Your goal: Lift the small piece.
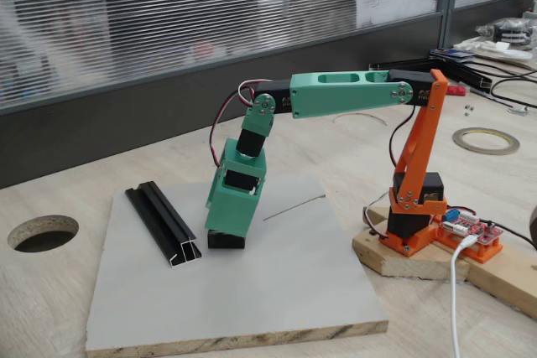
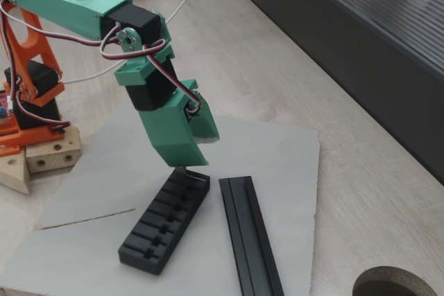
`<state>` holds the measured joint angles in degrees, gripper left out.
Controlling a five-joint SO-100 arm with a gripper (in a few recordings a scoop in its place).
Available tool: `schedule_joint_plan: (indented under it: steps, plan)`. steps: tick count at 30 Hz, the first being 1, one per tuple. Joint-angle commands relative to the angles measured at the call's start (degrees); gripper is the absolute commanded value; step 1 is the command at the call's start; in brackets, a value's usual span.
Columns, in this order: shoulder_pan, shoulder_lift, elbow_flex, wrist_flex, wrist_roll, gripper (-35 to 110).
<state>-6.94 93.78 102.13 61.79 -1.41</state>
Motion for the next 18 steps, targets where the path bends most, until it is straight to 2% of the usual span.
schedule_joint_plan:
  steps: [1,18]
  plan:
    - [-1.8,0.6,0.3,0.3,-0.2,44]
    - [-1.3,-3.7,-0.5,0.4,-0.2,44]
